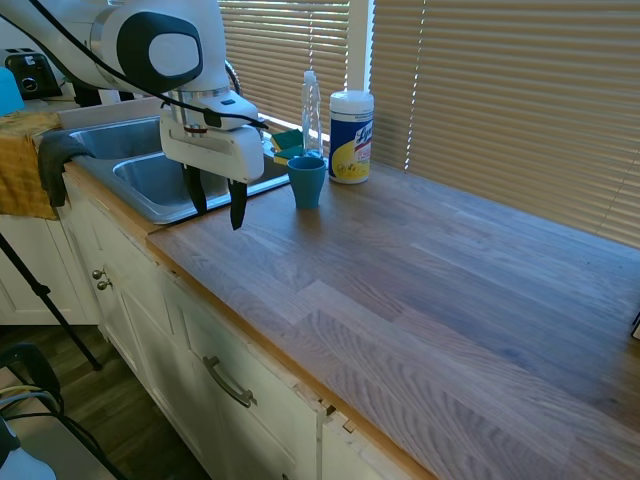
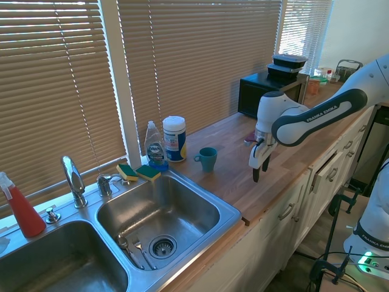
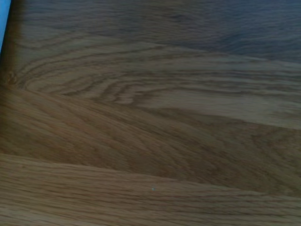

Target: Put the mug in the sink

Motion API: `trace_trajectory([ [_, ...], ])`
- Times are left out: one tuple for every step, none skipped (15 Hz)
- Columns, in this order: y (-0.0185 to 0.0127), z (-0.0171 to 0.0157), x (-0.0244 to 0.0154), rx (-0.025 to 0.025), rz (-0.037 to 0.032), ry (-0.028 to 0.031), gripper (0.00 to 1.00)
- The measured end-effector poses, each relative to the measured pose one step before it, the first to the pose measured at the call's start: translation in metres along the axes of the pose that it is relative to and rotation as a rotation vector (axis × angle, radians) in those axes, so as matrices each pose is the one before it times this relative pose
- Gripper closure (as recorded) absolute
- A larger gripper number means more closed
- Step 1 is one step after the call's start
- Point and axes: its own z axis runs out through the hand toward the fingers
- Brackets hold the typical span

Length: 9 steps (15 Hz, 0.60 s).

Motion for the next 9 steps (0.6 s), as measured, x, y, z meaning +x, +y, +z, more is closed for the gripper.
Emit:
trace_trajectory([
  [-0.00001,0.00021,0.00001,-0.00034,-0.00001,-0.00032,0.00],
  [0.00061,-0.00007,0.00085,-0.00384,-0.00360,0.00491,0.00],
  [0.00165,-0.00100,0.00309,-0.00352,-0.00522,0.00861,0.00],
  [0.00169,-0.00329,0.00550,0.00187,-0.00776,0.01012,0.00],
  [0.00068,-0.00595,0.00697,0.00634,-0.00527,0.01400,0.00],
  [-0.00145,-0.00889,0.00744,0.01271,-0.00456,0.01584,0.00],
  [-0.00370,-0.00924,0.00598,0.01476,-0.00564,0.01478,0.00],
  [-0.00611,-0.00910,0.00556,0.01368,-0.00409,0.01509,0.00],
  [-0.00825,-0.00838,0.00606,0.01208,-0.00461,0.01378,0.00],
])
